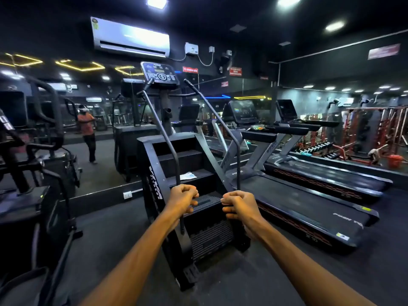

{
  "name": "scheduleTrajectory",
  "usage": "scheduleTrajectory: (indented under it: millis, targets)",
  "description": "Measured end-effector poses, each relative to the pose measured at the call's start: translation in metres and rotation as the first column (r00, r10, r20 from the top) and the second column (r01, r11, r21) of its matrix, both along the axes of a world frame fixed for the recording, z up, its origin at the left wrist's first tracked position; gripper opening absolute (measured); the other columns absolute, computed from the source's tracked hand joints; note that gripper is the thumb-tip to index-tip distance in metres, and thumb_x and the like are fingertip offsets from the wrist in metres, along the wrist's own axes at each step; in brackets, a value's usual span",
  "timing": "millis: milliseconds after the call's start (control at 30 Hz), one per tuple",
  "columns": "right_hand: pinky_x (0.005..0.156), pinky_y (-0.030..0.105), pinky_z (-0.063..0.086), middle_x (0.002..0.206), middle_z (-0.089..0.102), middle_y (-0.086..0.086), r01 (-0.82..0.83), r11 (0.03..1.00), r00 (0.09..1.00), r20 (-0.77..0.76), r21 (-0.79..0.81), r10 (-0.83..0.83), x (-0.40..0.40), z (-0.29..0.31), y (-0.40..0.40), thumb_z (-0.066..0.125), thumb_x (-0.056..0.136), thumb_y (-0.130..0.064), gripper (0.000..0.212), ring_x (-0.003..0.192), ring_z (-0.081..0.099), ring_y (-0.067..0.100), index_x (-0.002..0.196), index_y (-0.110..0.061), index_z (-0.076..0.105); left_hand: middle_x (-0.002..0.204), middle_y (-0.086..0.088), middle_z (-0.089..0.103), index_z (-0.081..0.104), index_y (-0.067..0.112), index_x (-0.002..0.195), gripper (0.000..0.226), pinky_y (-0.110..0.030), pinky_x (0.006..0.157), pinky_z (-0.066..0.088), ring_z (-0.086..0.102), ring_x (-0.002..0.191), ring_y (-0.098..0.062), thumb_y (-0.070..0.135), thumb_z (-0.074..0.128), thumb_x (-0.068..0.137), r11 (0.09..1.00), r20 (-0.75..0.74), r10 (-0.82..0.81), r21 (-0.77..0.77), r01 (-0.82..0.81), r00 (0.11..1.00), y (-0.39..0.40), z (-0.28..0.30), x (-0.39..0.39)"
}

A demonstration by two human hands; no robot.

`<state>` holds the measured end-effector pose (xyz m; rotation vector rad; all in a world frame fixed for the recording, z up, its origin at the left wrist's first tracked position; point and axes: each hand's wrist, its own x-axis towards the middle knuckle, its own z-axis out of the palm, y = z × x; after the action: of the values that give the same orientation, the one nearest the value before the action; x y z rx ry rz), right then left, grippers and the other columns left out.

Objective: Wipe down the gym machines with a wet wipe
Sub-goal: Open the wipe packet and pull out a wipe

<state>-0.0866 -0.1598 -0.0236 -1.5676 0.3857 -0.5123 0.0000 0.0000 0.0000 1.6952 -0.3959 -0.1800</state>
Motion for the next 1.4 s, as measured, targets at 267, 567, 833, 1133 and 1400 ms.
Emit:
scheduleTrajectory:
  millis: [267, 567, 833, 1133, 1400]
  targets:
    - [0.064, 0.029, 0.053, 0.072, 0.073, -0.004, -0.010, 1.000, 1.000, -0.018, -0.024, 0.009, 0.161, -0.022, -0.088, 0.066, 0.088, -0.010, 0.006, 0.070, 0.066, 0.015, 0.084, -0.013, 0.070, 0.105, -0.014, 0.070, 0.065, 0.014, 0.096, 0.008, -0.026, 0.058, 0.050, 0.062, 0.075, -0.017, 0.013, 0.057, 0.097, 1.000, -0.009, 0.024, 0.012, -0.024, 1.000, -0.096, -0.021, 0.155]
    - [0.058, 0.030, 0.046, 0.066, 0.070, -0.004, -0.069, 0.996, 0.994, -0.089, -0.057, 0.064, 0.352, -0.048, -0.193, 0.067, 0.083, -0.005, 0.007, 0.061, 0.061, 0.011, 0.084, -0.012, 0.069, 0.097, -0.009, 0.070, 0.063, 0.017, 0.091, 0.010, -0.025, 0.055, 0.048, 0.061, 0.073, -0.015, 0.013, 0.055, 0.097, 0.999, -0.046, 0.030, 0.046, -0.028, 0.998, -0.212, -0.036, 0.341]
    - [0.054, 0.031, 0.043, 0.059, 0.066, -0.006, -0.132, 0.991, 0.985, -0.114, -0.025, 0.129, 0.525, -0.074, -0.303, 0.065, 0.083, -0.003, 0.009, 0.059, 0.058, 0.014, 0.081, -0.012, 0.067, 0.092, -0.007, 0.067, 0.063, 0.016, 0.092, 0.011, -0.023, 0.054, 0.045, 0.058, 0.068, -0.013, 0.013, 0.054, 0.097, 0.994, -0.085, 0.084, 0.074, -0.077, 0.993, -0.312, -0.070, 0.498]
    - [0.050, 0.023, 0.044, 0.068, 0.069, 0.001, -0.195, 0.975, 0.961, -0.219, -0.103, 0.169, 0.703, -0.087, -0.391, 0.072, 0.082, -0.009, 0.009, 0.061, 0.062, 0.014, 0.077, -0.016, 0.068, 0.089, -0.006, 0.067, 0.063, 0.016, 0.089, 0.013, -0.023, 0.052, 0.043, 0.057, 0.065, -0.012, 0.012, 0.054, 0.096, 0.975, -0.137, 0.214, 0.092, -0.203, 0.967, -0.393, -0.100, 0.654]
    - [0.048, 0.025, 0.042, 0.064, 0.065, 0.001, -0.250, 0.961, 0.932, -0.299, -0.117, 0.206, 0.860, -0.128, -0.432, 0.070, 0.079, -0.008, 0.013, 0.052, 0.056, 0.010, 0.072, -0.018, 0.065, 0.087, -0.005, 0.067, 0.061, 0.018, 0.083, 0.015, -0.027, 0.054, 0.043, 0.059, 0.067, -0.016, 0.011, 0.054, 0.094, 0.946, -0.195, 0.324, 0.103, -0.309, 0.926, -0.427, -0.149, 0.809]
